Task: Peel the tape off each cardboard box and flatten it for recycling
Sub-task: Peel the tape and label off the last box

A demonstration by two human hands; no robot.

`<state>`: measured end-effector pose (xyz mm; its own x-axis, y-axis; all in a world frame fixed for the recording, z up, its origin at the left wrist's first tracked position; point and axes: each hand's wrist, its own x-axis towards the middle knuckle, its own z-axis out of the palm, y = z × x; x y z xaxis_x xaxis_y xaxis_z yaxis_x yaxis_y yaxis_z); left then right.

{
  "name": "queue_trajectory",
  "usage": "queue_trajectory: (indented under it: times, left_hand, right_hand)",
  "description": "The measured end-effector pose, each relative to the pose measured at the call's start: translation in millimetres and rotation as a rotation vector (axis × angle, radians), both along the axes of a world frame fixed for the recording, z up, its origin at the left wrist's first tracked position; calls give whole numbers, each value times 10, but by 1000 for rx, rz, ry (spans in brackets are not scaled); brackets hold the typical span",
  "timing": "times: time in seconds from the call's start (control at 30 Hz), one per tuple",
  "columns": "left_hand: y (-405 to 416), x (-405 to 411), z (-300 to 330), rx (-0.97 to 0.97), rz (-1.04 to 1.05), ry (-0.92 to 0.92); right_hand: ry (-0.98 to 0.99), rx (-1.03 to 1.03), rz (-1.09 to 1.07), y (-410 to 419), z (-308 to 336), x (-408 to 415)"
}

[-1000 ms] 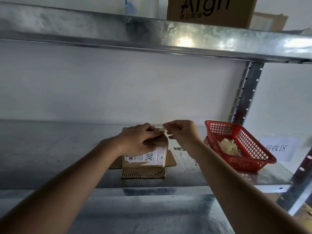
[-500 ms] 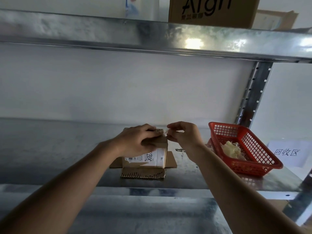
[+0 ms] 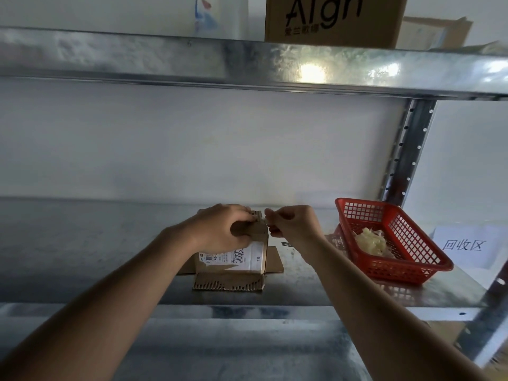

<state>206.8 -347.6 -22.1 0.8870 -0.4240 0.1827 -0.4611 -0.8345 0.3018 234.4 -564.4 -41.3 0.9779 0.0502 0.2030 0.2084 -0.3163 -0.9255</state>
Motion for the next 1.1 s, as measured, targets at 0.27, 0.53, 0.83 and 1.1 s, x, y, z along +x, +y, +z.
queue_trajectory:
  times: [0.27,0.53,0.83,1.1]
  left_hand:
    - [16,-46,-104,-117,-72,-113]
    - [114,-19,-139,-94,-38,-102]
    - [115,22,-158,-100,-8,-65]
    - [148,43,-97,-127,-57,-16]
  right_hand:
    - [124,55,-32,68,53,1]
    - [226,220,-20,7,-18,-58]
    - [206,263,21,-67,-235,-128]
    - [-260,-198,-70,-108,-311,-223]
